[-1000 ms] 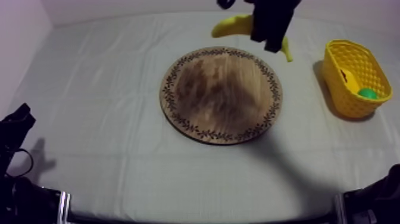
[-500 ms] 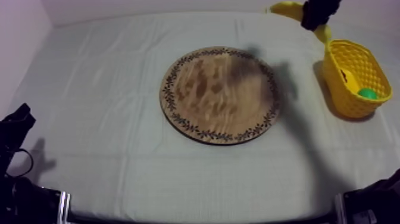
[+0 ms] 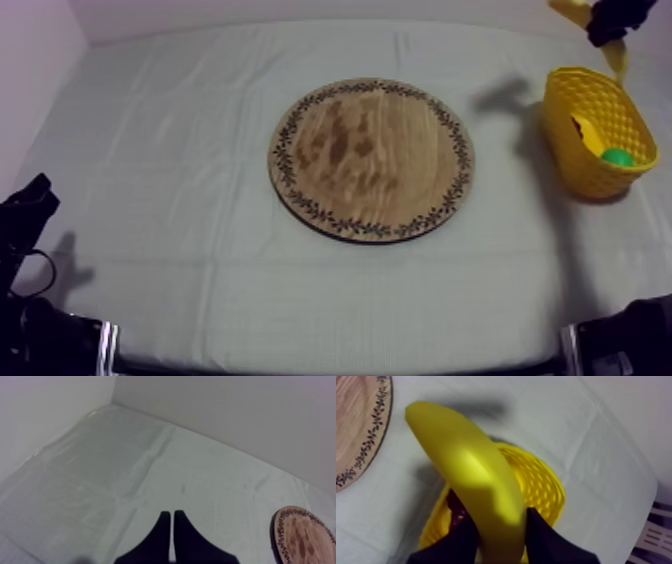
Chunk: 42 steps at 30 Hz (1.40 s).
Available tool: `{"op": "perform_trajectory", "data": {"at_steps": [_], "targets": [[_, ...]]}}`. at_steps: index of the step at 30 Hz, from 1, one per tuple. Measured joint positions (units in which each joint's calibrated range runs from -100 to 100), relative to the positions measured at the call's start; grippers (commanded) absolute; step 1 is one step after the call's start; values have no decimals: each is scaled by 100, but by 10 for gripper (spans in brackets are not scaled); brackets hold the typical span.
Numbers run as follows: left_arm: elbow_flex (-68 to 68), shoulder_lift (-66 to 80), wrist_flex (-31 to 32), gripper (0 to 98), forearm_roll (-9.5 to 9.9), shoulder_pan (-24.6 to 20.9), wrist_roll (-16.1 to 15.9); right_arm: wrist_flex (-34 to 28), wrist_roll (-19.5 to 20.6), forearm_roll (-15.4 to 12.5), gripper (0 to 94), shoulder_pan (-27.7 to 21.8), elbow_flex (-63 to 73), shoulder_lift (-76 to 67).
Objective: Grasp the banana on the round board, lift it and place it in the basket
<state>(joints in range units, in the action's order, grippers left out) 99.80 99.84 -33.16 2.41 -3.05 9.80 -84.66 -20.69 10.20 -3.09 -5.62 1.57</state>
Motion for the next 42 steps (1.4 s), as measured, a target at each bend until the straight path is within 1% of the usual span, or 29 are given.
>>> {"op": "perform_trajectory", "data": {"at_steps": [7,14,21,25,34,39,41,42], "targets": [[0,0,0,1,0,0,0,-118,-61,33,251,-416,-221,-244],[0,0,0,1,0,0,0,-162,-103,66,252,-634,-471,-334],[0,0,0,1,0,0,0,46,-29,45,262,-727,-828,47],[0,0,0,1,0,0,0,343,57,101,266,-745,-1073,395],[0,0,0,1,0,0,0,617,180,115,274,-832,-945,1296],[0,0,0,1,0,0,0,905,302,241,325,-794,-1062,1709],[0,0,0,1,0,0,0,1054,366,305,380,-769,-1140,1836],[0,0,0,1,0,0,0,1111,392,311,423,-764,-1154,1888]]}}
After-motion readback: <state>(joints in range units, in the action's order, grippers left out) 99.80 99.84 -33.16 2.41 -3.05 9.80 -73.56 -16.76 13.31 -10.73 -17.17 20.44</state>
